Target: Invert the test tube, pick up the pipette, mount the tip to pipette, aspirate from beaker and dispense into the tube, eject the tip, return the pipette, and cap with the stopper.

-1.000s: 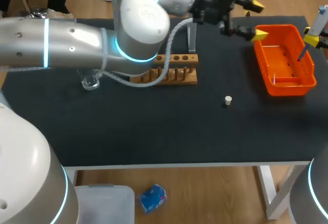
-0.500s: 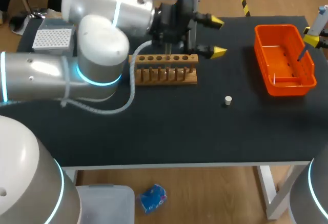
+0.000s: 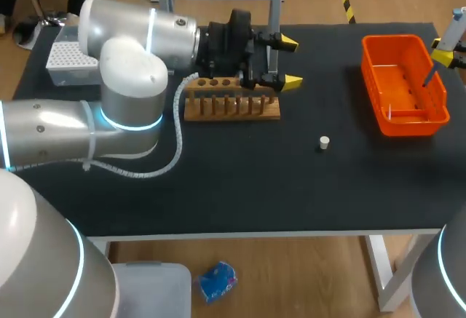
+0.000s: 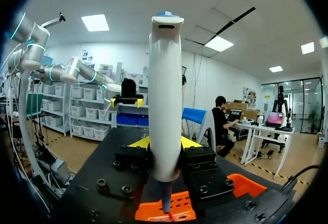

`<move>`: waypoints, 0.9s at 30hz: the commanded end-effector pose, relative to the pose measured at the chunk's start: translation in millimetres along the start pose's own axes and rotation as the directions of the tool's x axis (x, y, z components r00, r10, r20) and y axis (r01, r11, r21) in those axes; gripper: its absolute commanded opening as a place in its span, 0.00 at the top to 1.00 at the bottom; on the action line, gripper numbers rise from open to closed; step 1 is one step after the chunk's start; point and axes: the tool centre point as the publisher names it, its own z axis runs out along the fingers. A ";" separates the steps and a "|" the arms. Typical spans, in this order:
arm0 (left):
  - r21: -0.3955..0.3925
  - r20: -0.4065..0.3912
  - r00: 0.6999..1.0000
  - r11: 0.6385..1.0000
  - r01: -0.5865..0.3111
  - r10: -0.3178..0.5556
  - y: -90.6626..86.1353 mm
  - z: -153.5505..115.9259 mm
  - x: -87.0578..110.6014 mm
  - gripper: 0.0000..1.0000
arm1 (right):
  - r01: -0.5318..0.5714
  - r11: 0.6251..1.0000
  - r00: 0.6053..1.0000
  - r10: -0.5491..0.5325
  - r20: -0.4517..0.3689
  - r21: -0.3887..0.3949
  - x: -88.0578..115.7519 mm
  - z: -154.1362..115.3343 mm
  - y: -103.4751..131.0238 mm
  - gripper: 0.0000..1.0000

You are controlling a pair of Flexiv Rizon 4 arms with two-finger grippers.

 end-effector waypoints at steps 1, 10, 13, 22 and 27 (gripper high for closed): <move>-0.003 0.012 1.000 1.000 -0.001 0.001 -1.4 1.3 4.8 0.00 | 0.001 1.000 1.000 -0.001 0.001 0.003 0.2 -0.1 0.8 1.00; 0.025 0.007 1.000 1.000 0.003 -0.004 8.6 4.7 3.1 0.00 | 0.001 1.000 1.000 -0.001 0.001 0.003 0.2 -0.1 0.8 1.00; 0.043 0.027 1.000 0.999 0.007 -0.008 20.4 1.5 1.7 0.00 | 0.001 1.000 1.000 -0.001 0.001 0.003 0.2 -0.1 0.8 1.00; 0.066 0.120 0.993 0.998 0.005 -0.013 37.1 -28.8 4.2 0.00 | 0.001 1.000 1.000 -0.001 0.001 0.003 0.2 -0.1 0.8 1.00; 0.082 0.141 0.990 0.997 0.009 -0.021 42.6 -37.8 8.3 0.00 | 0.001 1.000 1.000 -0.001 0.001 0.003 0.2 -0.1 0.8 1.00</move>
